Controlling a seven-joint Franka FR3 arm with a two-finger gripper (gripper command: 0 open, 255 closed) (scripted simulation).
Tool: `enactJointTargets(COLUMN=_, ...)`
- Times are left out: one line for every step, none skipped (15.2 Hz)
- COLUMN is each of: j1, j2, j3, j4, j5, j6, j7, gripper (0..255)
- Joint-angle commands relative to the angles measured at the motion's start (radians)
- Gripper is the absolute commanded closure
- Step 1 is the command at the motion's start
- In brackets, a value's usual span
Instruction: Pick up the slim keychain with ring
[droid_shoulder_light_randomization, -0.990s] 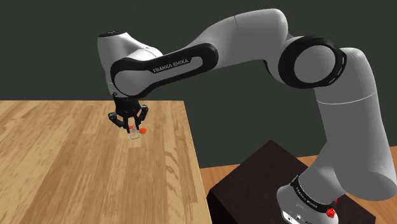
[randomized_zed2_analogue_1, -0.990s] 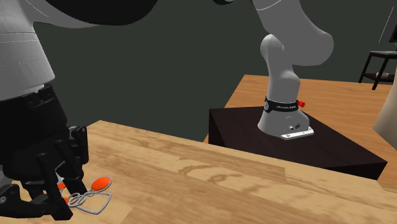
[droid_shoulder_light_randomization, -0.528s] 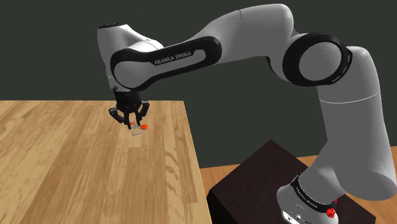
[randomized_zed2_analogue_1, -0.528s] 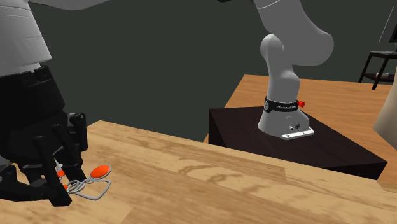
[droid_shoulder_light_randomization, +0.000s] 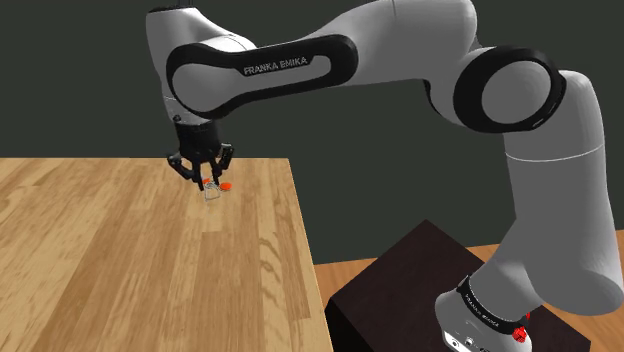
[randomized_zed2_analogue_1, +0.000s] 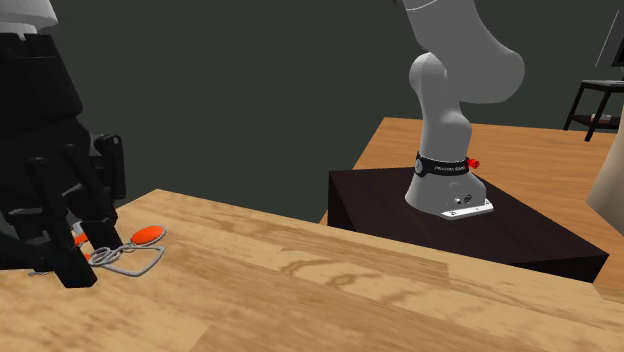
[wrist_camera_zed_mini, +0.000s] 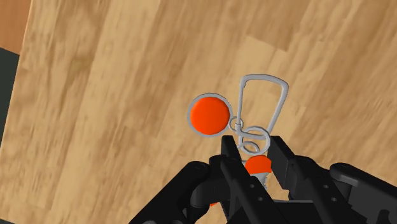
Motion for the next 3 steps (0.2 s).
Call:
enactJointTargets(j1=0.003, j2=-0.002, j3=0.001, j4=0.024, j5=0.002, j6=-0.026, j7=-0.002, gripper=255)
enactJointTargets(j1=0.003, j2=-0.002, j3=0.001, j4=0.025, j5=0.002, j6=-0.027, j7=-0.002, gripper=255)
enactJointTargets(j1=0.003, j2=-0.002, j3=0.001, j4=0.025, j5=0.002, j6=-0.027, j7=-0.002, gripper=255)
